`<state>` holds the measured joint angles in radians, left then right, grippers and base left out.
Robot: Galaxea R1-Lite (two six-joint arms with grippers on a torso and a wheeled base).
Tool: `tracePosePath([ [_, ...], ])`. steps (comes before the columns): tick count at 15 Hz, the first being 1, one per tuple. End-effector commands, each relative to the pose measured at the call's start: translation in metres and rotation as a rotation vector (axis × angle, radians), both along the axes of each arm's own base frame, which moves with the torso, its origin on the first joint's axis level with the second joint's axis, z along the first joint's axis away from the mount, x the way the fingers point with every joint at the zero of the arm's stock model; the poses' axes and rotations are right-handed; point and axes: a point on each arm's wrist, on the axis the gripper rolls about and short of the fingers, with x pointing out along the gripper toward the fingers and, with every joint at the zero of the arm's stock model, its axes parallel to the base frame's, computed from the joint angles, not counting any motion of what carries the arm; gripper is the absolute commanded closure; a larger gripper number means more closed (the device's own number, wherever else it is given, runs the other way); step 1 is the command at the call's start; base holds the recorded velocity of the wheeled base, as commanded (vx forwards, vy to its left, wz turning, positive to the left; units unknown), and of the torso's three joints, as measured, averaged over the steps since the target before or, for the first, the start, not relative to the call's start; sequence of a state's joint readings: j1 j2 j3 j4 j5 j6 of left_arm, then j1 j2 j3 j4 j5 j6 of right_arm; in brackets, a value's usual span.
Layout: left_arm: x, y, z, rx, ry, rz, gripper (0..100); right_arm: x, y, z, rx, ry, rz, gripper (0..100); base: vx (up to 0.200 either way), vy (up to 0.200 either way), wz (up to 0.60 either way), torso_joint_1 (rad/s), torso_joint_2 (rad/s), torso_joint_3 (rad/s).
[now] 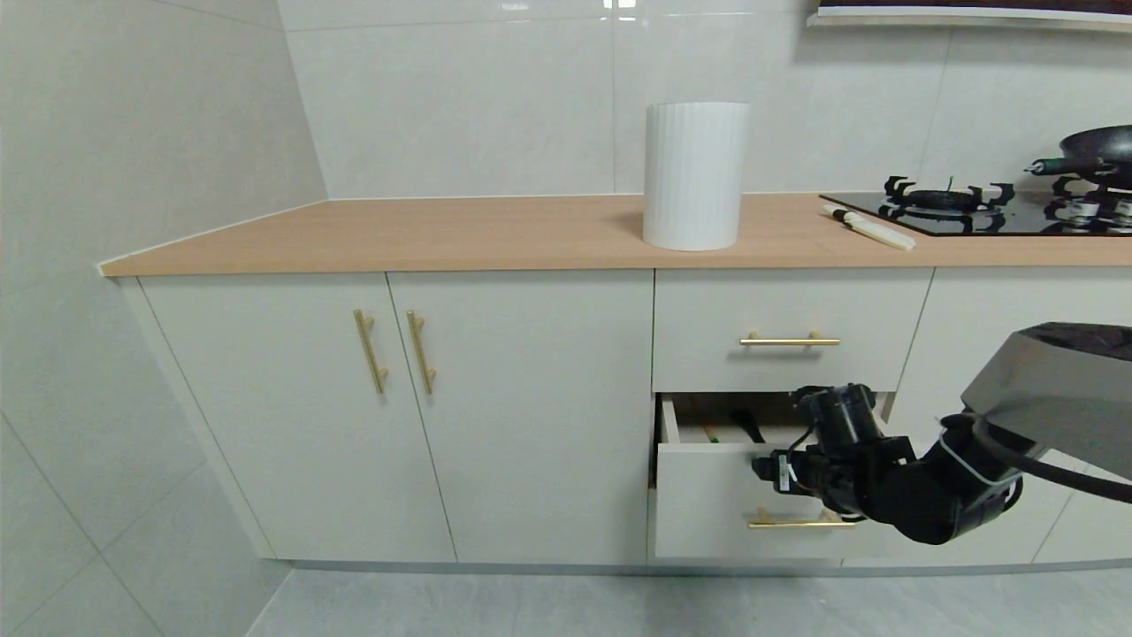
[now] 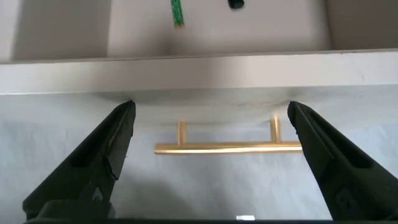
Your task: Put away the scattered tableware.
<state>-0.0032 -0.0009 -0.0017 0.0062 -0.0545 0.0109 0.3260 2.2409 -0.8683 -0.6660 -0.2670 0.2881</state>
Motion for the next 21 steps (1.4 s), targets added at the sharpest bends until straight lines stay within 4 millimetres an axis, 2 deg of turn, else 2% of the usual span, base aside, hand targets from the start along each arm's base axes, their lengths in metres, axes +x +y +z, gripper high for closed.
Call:
tracePosePath([
  [1,0.000,0.000,0.000,0.000,0.001,0.001,0,0.009,0.000,-0.018,-0.008,0.011,-0.003,0,0.000,0.000,0.00,0.000,0.00,0.000],
  [4,0.000,0.000,0.000,0.000,0.001,-0.001,0,0.023,-0.005,-0.031,0.011,-0.053,-0.027,0,0.000,0.000,0.00,0.000,0.00,0.000],
  [10,0.000,0.000,0.000,0.000,0.001,-0.001,0,0.034,-0.018,-0.034,0.041,-0.107,-0.084,0,0.000,0.000,0.00,0.000,0.00,0.000],
  [14,0.000,0.000,0.000,0.000,0.001,-0.001,0,0.053,-0.028,-0.043,0.054,-0.146,-0.151,0,0.000,0.000,0.00,0.000,0.00,0.000],
  [21,0.000,0.000,0.000,0.000,0.001,0.001,0,0.075,-0.036,-0.051,0.092,-0.192,-0.221,0,0.000,0.000,0.00,0.000,0.00,0.000],
])
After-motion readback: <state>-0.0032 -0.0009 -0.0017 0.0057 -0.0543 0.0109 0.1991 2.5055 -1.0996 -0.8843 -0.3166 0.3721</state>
